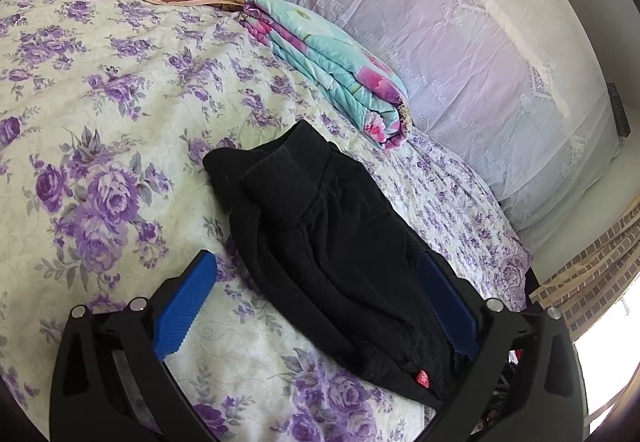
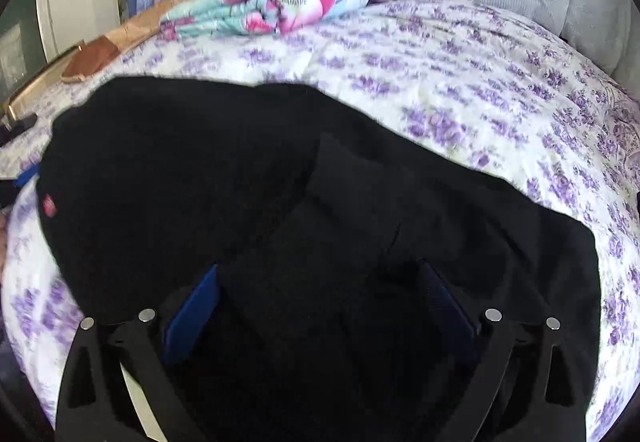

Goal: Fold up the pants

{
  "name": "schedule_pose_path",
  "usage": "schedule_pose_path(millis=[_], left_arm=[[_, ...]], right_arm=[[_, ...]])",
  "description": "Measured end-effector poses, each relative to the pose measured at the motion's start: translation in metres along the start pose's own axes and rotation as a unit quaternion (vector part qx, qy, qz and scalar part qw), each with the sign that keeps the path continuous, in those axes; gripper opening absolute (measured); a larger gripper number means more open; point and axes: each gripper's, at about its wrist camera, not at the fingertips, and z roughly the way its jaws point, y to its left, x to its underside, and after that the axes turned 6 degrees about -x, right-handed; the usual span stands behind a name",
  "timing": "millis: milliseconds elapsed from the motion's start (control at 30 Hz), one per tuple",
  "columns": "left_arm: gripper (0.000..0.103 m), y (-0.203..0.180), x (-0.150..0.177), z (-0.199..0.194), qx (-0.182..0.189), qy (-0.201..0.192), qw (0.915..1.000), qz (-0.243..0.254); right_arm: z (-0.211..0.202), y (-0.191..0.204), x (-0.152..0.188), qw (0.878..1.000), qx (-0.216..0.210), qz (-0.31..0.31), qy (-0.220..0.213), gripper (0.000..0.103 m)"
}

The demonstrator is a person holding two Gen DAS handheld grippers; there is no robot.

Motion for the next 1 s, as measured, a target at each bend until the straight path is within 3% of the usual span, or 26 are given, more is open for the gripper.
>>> schedule_pose_path(millis=[67, 200, 300, 467, 600, 733, 767, 833, 1000], left_arm=[[0.098, 0.000, -0.001, 0.003, -0.006, 0.014, 0.9999, 0.002], [0.098, -0.001, -0.007, 0.008, -0.016, 0.041, 0.9990, 0.001], [0.098, 0.005, -0.017, 0.011, -0.010, 0.061, 0.9978, -0.022], [0.098, 0.024, -0.045, 0.007, -0.018, 0.072, 0.9948, -0.070], [0.098, 0.018, -0.054, 0.015, -0.054, 0.089, 0.9940, -0.036], [0.096, -0.002, -0.054, 0.030, -0.047, 0.092, 0.9946, 0.009], [0.092, -0.005, -0.056, 0.035, -0.051, 0.091, 0.9944, 0.016], [0.066, -0.002, -0.057, 0.043, -0.071, 0.091, 0.9932, 0.011], [0.038, 0.021, -0.059, 0.038, -0.055, 0.088, 0.9943, -0.025]], right_arm=[[-0.028, -0.005, 0.000, 0.997, -0.043, 0.014, -0.065, 0.098], [-0.058, -0.027, 0.006, 0.993, -0.029, 0.030, -0.111, 0.099], [-0.066, -0.061, 0.014, 0.989, -0.027, 0.086, -0.118, 0.099], [-0.060, -0.102, 0.035, 0.972, -0.078, 0.190, -0.116, 0.099], [-0.048, -0.109, 0.040, 0.965, -0.100, 0.213, -0.114, 0.099], [-0.046, -0.108, 0.043, 0.964, -0.104, 0.218, -0.116, 0.099], [-0.046, -0.109, 0.043, 0.963, -0.105, 0.218, -0.116, 0.099], [-0.046, -0.110, 0.043, 0.963, -0.106, 0.220, -0.116, 0.099], [-0.044, -0.112, 0.045, 0.961, -0.111, 0.227, -0.115, 0.099]])
